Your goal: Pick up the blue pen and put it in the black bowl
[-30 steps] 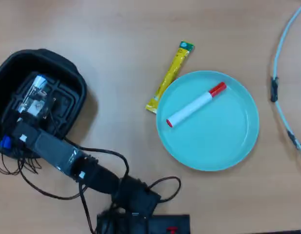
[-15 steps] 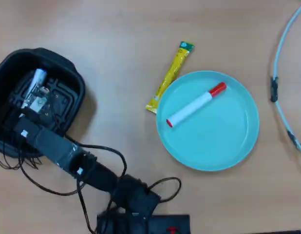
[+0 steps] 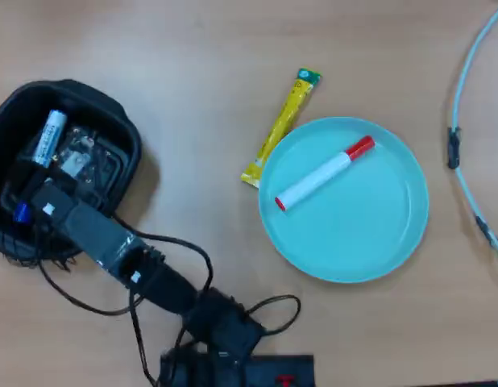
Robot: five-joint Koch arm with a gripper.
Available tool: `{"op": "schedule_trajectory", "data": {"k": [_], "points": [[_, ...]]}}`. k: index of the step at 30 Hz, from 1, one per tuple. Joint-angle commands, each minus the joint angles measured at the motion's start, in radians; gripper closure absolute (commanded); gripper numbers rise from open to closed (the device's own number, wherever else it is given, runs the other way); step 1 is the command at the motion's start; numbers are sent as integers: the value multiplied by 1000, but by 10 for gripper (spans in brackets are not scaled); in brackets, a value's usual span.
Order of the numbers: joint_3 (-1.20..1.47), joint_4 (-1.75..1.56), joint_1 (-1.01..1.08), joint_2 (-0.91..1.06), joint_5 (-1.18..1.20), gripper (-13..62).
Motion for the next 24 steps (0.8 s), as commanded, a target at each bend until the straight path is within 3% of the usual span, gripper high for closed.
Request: {"op": "schedule_trajectory", "data": {"k": [1, 13, 18, 24], "points": [[-183, 170, 32, 109, 17, 161], [-175, 535, 281, 548, -5, 161], [-20, 554, 485, 634, -115, 161], [285, 440, 531, 644, -123, 161]]}}
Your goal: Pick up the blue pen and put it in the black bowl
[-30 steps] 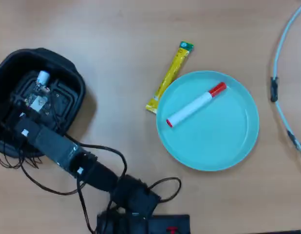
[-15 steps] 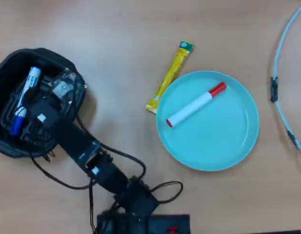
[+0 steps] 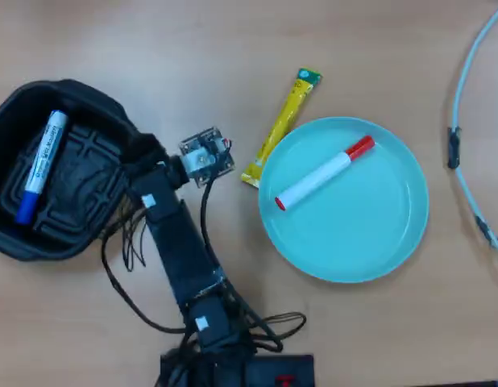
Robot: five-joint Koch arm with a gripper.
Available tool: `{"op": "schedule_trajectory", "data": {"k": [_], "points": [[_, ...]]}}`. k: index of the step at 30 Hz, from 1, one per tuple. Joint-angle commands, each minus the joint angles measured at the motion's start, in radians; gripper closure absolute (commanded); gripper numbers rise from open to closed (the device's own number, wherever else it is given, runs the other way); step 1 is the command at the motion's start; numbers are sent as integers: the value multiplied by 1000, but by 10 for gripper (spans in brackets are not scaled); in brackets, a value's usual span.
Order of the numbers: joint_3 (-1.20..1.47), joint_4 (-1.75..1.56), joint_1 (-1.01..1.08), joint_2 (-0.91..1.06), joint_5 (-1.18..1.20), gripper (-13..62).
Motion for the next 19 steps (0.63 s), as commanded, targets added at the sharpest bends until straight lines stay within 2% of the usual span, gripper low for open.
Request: {"op": "schedule_trajectory", "data": {"k": [1, 8, 19], "points": [[78, -126, 35, 57, -18, 161], [621, -572, 150, 184, -43, 161], [833, -723, 256, 183, -25, 161]]}}
